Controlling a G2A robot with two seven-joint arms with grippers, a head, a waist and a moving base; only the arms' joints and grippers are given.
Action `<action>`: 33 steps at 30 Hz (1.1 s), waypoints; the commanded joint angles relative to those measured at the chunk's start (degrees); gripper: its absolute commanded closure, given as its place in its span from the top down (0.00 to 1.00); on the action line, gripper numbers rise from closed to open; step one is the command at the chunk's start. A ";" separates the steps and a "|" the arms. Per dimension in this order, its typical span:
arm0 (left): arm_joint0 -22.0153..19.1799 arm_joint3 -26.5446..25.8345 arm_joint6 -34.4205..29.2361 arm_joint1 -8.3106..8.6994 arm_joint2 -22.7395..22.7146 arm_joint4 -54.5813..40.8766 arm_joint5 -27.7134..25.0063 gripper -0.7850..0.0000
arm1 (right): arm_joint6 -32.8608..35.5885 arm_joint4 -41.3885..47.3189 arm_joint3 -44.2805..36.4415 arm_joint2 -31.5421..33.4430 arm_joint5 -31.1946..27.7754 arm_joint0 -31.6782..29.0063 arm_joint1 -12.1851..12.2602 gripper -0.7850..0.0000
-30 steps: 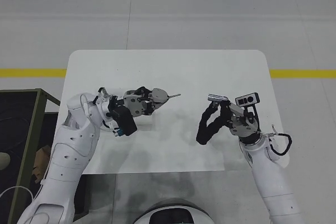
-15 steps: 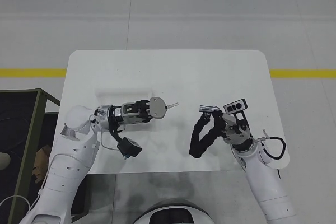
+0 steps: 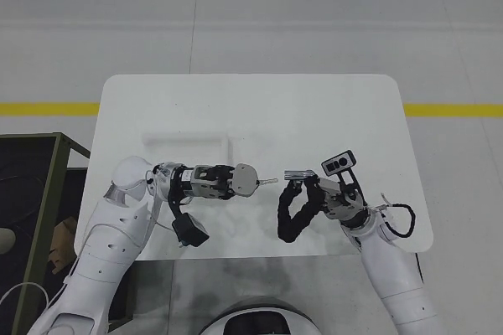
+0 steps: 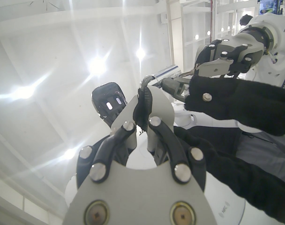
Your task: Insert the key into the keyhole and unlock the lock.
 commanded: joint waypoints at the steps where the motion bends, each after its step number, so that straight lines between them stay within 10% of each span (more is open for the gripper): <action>1: -0.14 0.39 -0.53 0.14 0.00 1.09 -0.07 0.00 | 0.17 -0.62 0.07 -0.24 0.14 0.12 -0.01 0.00; 33: -0.29 -0.24 0.02 1.24 0.95 0.81 0.26 0.00 | 1.35 -3.12 -0.15 -1.04 2.23 1.03 -0.11 0.00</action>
